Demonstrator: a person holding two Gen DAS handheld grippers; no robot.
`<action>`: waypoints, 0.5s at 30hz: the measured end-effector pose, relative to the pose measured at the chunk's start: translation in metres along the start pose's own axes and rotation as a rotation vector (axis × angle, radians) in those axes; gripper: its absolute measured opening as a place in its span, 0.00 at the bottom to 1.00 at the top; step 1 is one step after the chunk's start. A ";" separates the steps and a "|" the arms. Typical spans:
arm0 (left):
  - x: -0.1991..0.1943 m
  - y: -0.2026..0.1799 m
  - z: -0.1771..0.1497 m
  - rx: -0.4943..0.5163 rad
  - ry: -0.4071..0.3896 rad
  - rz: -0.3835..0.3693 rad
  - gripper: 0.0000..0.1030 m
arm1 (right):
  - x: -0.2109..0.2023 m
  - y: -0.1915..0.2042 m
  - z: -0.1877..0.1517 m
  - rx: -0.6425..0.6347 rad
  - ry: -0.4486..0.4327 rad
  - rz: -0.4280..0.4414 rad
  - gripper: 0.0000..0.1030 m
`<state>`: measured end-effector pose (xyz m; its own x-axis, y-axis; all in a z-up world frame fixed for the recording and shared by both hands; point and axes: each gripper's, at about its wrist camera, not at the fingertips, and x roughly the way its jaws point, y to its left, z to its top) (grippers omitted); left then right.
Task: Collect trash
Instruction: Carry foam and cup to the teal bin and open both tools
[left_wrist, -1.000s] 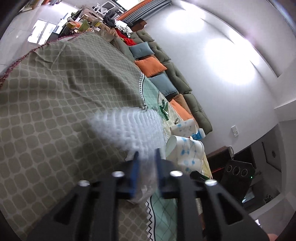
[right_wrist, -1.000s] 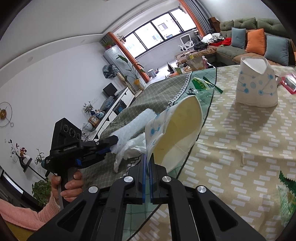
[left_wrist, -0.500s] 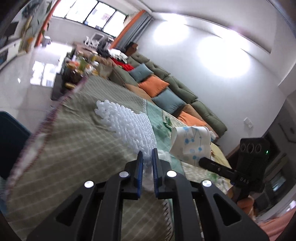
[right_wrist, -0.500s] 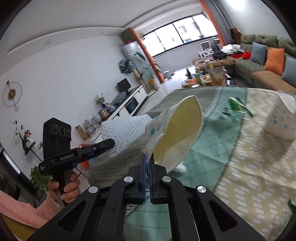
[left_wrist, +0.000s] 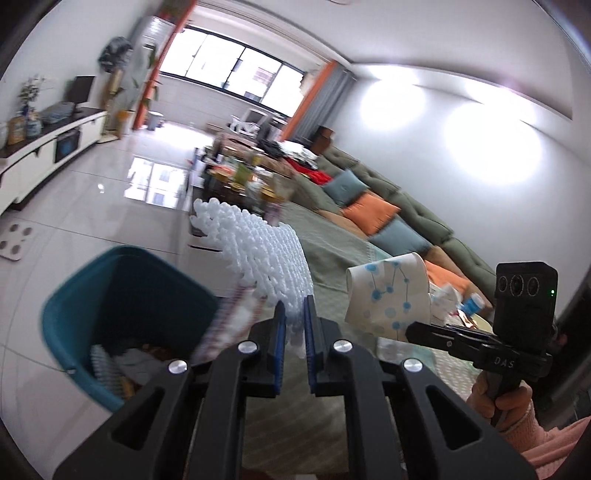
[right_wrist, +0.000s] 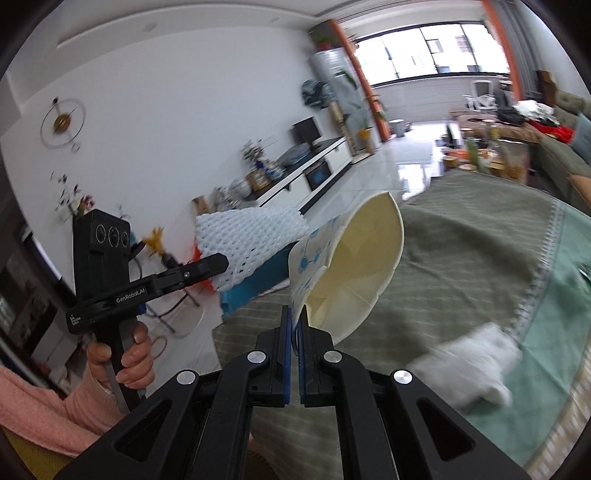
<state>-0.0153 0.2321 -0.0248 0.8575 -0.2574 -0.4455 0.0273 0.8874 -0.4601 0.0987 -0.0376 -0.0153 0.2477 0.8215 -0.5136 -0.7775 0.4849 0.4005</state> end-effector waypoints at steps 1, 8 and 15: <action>-0.004 0.005 0.001 -0.008 -0.006 0.015 0.10 | 0.006 0.004 0.001 -0.010 0.009 0.009 0.03; -0.022 0.046 0.002 -0.070 -0.020 0.123 0.10 | 0.047 0.029 0.014 -0.084 0.075 0.048 0.03; -0.023 0.071 -0.003 -0.108 0.008 0.177 0.11 | 0.082 0.044 0.024 -0.129 0.134 0.061 0.03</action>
<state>-0.0346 0.2999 -0.0498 0.8399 -0.1046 -0.5326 -0.1792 0.8728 -0.4540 0.0986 0.0577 -0.0217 0.1260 0.7966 -0.5912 -0.8587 0.3860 0.3372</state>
